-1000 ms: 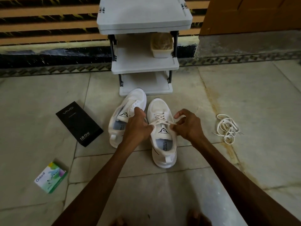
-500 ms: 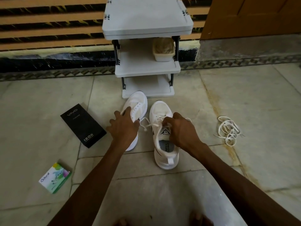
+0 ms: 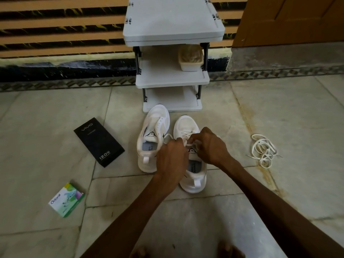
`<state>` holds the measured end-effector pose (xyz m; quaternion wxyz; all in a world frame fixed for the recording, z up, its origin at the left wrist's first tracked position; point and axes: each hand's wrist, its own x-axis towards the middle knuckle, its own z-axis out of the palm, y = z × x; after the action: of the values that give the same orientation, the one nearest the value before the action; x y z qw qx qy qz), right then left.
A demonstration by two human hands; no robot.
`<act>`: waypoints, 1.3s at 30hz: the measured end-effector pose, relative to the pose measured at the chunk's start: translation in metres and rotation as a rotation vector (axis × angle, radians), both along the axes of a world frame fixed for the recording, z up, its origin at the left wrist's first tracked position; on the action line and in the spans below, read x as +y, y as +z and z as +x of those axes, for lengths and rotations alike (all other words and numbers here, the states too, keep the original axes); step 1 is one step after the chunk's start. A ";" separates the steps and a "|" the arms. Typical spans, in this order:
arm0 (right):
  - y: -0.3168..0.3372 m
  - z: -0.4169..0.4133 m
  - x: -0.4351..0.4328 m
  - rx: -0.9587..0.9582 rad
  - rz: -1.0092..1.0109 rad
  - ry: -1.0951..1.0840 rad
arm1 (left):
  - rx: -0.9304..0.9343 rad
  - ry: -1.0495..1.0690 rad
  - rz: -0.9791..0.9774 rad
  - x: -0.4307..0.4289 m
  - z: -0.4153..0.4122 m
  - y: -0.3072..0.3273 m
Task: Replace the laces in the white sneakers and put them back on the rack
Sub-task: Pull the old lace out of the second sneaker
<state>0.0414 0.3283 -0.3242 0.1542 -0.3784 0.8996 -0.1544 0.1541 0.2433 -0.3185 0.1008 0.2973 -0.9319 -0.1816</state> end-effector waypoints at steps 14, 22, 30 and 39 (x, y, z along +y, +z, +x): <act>0.023 0.010 -0.008 0.275 0.234 0.054 | 0.040 0.009 0.278 -0.023 -0.006 -0.001; 0.006 -0.007 -0.008 0.031 -0.341 -0.223 | 0.025 0.006 0.227 -0.023 -0.003 -0.002; 0.028 -0.022 0.005 -1.223 -1.036 -0.692 | 0.019 -0.001 0.196 -0.021 -0.007 0.001; 0.012 0.006 -0.011 0.057 -0.074 0.061 | 0.046 0.027 0.314 -0.026 -0.006 -0.006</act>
<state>0.0472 0.3171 -0.3117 0.1193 -0.4154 0.8852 -0.1720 0.1479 0.2176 -0.3247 0.0767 0.3175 -0.8855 -0.3304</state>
